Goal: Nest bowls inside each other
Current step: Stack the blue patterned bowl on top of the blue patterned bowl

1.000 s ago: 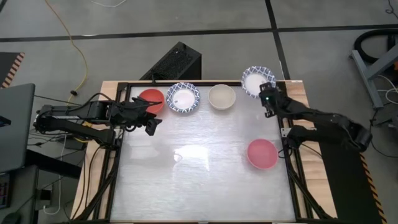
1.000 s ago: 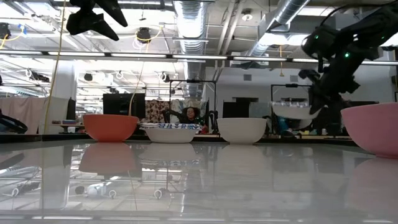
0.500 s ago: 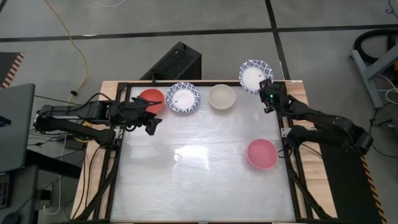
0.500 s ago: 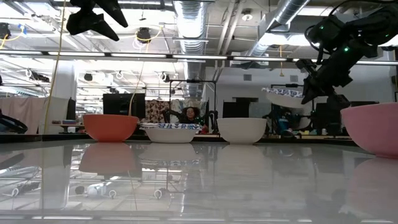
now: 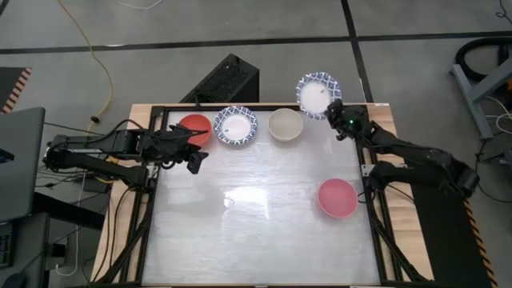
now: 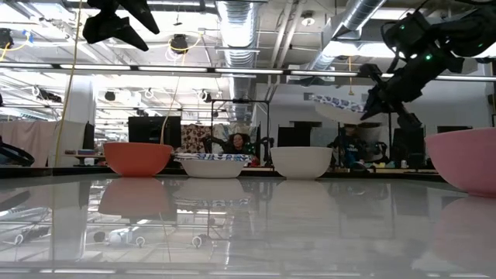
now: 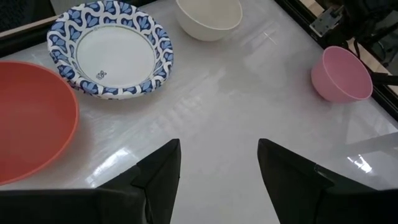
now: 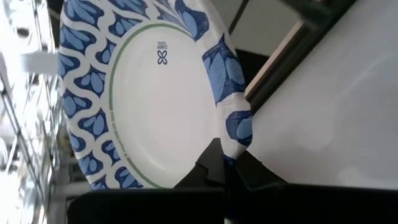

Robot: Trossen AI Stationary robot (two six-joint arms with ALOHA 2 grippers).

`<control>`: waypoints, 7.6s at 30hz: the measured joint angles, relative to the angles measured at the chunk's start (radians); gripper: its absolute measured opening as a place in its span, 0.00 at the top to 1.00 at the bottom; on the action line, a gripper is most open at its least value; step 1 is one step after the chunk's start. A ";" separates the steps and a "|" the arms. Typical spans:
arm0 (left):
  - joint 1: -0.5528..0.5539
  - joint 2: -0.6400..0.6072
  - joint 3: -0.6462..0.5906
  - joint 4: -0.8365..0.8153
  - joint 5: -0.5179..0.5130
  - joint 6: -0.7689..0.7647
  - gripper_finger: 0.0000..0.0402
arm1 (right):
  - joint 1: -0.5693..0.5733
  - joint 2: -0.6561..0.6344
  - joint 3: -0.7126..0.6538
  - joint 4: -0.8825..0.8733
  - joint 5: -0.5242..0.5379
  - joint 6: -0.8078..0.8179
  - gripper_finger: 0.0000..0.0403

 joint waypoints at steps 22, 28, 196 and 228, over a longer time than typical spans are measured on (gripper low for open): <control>0.000 0.000 0.000 0.000 0.000 -0.010 0.49 | -0.013 0.381 0.342 0.012 -0.329 -0.335 0.98; 0.000 0.000 0.000 0.000 0.000 -0.012 0.49 | -0.013 0.480 0.467 -0.031 -0.382 -0.402 0.98; -0.003 0.000 0.000 -0.004 -0.025 -0.098 0.49 | 0.164 1.159 1.173 -0.368 -0.572 -0.818 0.98; -0.003 0.000 0.000 -0.004 -0.030 -0.133 0.49 | 0.101 1.158 1.315 -0.514 -0.646 -1.049 0.98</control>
